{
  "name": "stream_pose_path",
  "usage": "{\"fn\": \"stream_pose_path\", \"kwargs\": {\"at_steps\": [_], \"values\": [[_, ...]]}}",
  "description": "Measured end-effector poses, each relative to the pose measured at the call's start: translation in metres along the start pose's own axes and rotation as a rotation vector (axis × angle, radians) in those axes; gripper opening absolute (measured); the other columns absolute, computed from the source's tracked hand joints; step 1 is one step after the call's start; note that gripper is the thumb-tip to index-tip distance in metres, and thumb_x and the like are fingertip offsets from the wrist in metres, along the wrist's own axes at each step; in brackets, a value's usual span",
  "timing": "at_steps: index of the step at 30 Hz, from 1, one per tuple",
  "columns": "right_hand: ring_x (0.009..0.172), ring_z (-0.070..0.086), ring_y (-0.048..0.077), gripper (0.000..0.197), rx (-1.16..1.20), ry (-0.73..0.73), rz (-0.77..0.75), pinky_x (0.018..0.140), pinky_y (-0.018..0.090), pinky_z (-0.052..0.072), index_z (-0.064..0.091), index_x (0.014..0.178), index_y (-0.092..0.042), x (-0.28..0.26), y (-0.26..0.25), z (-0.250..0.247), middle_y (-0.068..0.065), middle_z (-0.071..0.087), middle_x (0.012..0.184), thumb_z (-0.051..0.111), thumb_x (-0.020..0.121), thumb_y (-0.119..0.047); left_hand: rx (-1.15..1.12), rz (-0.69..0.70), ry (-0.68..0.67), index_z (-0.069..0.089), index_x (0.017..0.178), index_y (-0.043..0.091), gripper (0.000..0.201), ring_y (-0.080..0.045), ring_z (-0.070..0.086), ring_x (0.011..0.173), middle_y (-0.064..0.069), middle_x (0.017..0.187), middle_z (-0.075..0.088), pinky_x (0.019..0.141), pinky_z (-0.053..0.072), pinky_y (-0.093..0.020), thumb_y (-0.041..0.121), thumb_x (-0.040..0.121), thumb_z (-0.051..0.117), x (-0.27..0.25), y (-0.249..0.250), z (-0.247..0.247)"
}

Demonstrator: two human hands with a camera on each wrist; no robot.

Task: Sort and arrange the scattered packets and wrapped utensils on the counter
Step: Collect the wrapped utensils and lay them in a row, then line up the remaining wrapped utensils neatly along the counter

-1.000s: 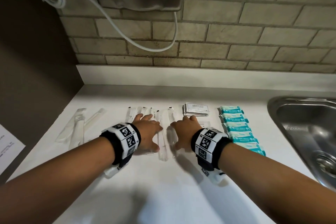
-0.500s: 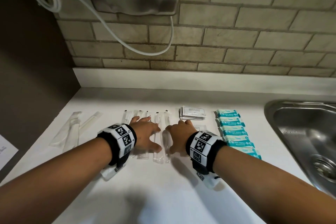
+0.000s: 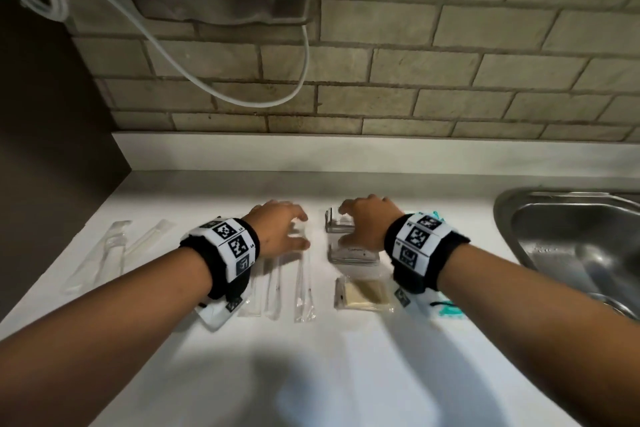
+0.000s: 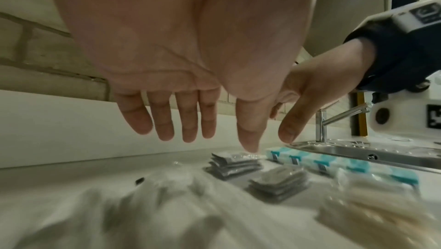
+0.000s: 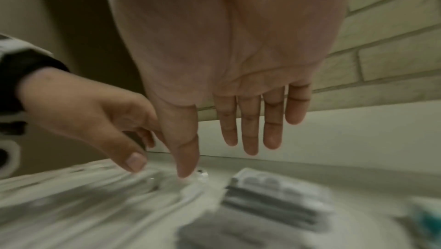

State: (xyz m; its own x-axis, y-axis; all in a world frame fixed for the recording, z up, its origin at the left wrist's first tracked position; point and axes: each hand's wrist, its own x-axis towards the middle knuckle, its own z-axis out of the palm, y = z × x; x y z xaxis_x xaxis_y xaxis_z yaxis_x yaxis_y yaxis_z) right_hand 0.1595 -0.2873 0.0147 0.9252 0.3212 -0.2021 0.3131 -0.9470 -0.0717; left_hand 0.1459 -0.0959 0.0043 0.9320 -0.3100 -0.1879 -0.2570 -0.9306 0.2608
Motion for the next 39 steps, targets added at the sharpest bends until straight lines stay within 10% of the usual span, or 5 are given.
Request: {"fn": "stream_pose_path", "kwargs": {"at_steps": [16, 30, 39], "values": [[0.12, 0.055, 0.029, 0.069, 0.026, -0.222, 0.023, 0.095, 0.032, 0.047, 0.049, 0.133, -0.012, 0.069, 0.068, 0.011, 0.009, 0.059, 0.13, 0.079, 0.073, -0.027, 0.117, -0.072, -0.162, 0.045, 0.138, 0.018, 0.087, -0.027, 0.061, 0.11, -0.004, 0.128, 0.058, 0.093, 0.051, -0.034, 0.044, 0.063, 0.081, 0.124, 0.049, 0.017], [0.084, 0.063, 0.027, 0.021, 0.008, -0.227, -0.035, 0.068, 0.024, 0.04, 0.061, 0.078, -0.017, 0.086, 0.064, 0.026, 0.003, 0.061, 0.083, 0.079, 0.071, -0.025, 0.197, -0.099, -0.237, 0.069, 0.091, 0.014, 0.039, -0.025, 0.07, 0.076, -0.004, 0.083, 0.074, 0.073, 0.059, -0.034, 0.029, 0.059, 0.084, 0.139, 0.06, 0.022], [0.074, 0.055, 0.023, 0.022, -0.01, -0.209, -0.03, 0.067, 0.025, 0.04, 0.064, 0.085, -0.018, 0.087, 0.062, 0.027, 0.0, 0.059, 0.079, 0.078, 0.069, -0.025, 0.227, -0.085, -0.235, 0.071, 0.091, 0.011, 0.035, -0.027, 0.07, 0.076, -0.007, 0.084, 0.074, 0.074, 0.059, -0.037, 0.027, 0.061, 0.081, 0.14, 0.059, 0.024]]}}
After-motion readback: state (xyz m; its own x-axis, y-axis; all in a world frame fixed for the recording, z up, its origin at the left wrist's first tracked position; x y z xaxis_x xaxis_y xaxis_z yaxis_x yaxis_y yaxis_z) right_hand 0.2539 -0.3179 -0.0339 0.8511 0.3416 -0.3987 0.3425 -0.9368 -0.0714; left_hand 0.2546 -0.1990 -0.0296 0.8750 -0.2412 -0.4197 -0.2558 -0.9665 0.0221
